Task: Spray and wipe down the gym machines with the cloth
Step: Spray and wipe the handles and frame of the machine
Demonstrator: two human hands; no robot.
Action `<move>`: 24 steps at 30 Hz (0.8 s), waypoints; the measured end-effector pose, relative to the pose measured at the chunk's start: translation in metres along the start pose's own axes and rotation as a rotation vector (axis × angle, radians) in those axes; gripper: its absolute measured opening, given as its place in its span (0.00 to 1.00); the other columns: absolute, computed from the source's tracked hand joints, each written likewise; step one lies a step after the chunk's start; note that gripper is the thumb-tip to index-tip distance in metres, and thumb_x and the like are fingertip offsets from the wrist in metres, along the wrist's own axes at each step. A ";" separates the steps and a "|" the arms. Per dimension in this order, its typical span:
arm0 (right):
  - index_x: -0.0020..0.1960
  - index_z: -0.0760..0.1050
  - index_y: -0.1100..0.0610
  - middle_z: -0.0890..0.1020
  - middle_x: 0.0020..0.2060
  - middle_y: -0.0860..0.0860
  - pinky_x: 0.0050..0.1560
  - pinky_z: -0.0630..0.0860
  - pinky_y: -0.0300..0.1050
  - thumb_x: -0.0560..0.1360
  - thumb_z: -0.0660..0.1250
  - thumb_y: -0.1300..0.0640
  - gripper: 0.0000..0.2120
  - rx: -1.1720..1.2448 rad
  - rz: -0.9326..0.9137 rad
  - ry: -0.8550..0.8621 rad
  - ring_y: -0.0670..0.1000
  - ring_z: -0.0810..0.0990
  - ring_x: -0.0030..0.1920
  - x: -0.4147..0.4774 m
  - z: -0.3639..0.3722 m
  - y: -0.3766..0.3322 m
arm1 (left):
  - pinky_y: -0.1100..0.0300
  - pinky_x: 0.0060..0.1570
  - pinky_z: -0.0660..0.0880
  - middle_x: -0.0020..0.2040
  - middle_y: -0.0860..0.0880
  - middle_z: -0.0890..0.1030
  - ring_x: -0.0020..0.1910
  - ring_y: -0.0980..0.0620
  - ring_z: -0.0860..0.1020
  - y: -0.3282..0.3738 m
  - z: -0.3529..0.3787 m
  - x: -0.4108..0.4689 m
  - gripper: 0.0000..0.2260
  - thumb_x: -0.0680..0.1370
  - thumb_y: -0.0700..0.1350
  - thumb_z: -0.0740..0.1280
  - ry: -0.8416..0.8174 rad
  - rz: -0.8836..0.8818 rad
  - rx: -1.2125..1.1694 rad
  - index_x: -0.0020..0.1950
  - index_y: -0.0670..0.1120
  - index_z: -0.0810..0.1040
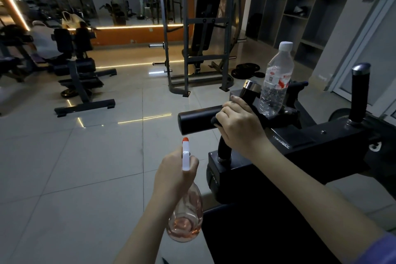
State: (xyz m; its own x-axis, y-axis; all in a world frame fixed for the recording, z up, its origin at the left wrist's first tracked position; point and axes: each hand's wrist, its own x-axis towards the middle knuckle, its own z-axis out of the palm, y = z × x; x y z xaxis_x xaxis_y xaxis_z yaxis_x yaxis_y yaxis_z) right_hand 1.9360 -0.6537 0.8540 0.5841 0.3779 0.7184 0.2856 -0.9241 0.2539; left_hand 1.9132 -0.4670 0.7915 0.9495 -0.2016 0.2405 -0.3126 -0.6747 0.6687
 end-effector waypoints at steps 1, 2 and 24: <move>0.36 0.77 0.60 0.81 0.34 0.55 0.68 0.64 0.47 0.71 0.65 0.61 0.06 0.004 -0.004 0.011 0.57 0.81 0.43 -0.004 0.003 -0.004 | 0.63 0.25 0.59 0.29 0.48 0.69 0.25 0.54 0.64 -0.003 0.000 -0.002 0.11 0.77 0.42 0.58 -0.003 -0.005 0.008 0.33 0.47 0.65; 0.35 0.77 0.59 0.81 0.33 0.55 0.67 0.64 0.47 0.70 0.67 0.62 0.05 0.006 -0.008 0.010 0.57 0.81 0.42 -0.008 0.006 -0.008 | 0.62 0.25 0.60 0.29 0.48 0.70 0.25 0.54 0.64 -0.004 0.000 -0.003 0.11 0.76 0.44 0.57 -0.004 -0.008 0.013 0.34 0.47 0.65; 0.42 0.78 0.60 0.81 0.40 0.53 0.73 0.58 0.46 0.76 0.61 0.58 0.09 0.365 -0.007 -0.075 0.53 0.78 0.50 -0.074 0.009 -0.046 | 0.62 0.26 0.61 0.29 0.47 0.70 0.25 0.53 0.65 -0.003 -0.015 -0.017 0.13 0.77 0.39 0.59 0.038 -0.028 0.003 0.33 0.47 0.65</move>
State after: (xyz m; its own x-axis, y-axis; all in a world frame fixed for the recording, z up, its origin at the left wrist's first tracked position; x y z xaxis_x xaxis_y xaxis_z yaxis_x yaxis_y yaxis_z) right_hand 1.8867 -0.6389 0.7830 0.6312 0.3999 0.6646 0.5340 -0.8455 0.0016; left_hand 1.8974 -0.4503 0.7957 0.9560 -0.1557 0.2485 -0.2860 -0.6821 0.6730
